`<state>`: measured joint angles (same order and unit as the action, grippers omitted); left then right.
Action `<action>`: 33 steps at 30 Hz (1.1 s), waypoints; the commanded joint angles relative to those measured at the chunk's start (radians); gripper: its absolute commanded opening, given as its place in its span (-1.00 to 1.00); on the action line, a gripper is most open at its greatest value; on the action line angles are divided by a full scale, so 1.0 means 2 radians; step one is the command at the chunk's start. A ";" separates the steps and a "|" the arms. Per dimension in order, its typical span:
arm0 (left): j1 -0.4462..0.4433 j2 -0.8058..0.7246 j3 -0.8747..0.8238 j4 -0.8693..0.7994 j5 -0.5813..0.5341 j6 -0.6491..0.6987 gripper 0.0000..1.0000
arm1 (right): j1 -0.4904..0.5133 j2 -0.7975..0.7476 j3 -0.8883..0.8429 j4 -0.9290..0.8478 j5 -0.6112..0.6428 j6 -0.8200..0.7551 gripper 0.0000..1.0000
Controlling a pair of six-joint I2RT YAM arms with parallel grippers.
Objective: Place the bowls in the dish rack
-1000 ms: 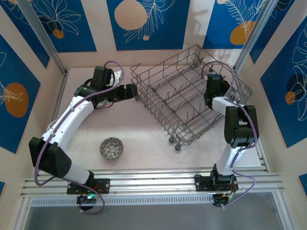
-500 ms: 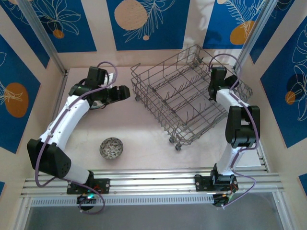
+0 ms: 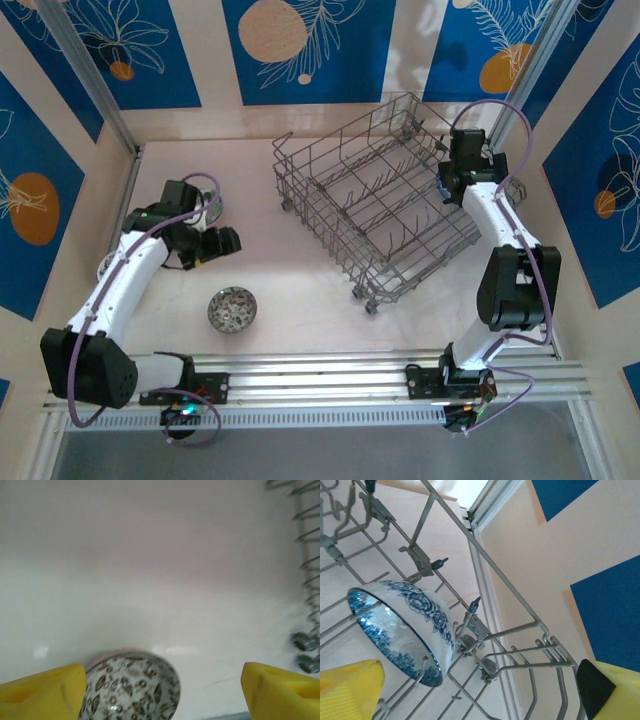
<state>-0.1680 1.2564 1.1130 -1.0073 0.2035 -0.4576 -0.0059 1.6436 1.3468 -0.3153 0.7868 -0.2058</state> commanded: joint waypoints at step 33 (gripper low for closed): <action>0.007 0.012 -0.151 -0.028 0.016 -0.012 0.39 | 0.003 -0.090 -0.028 0.000 -0.098 0.104 0.99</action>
<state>-0.1589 1.2606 0.8204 -1.0447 0.1970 -0.5053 -0.0021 1.5017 1.2766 -0.3504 0.6151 -0.0124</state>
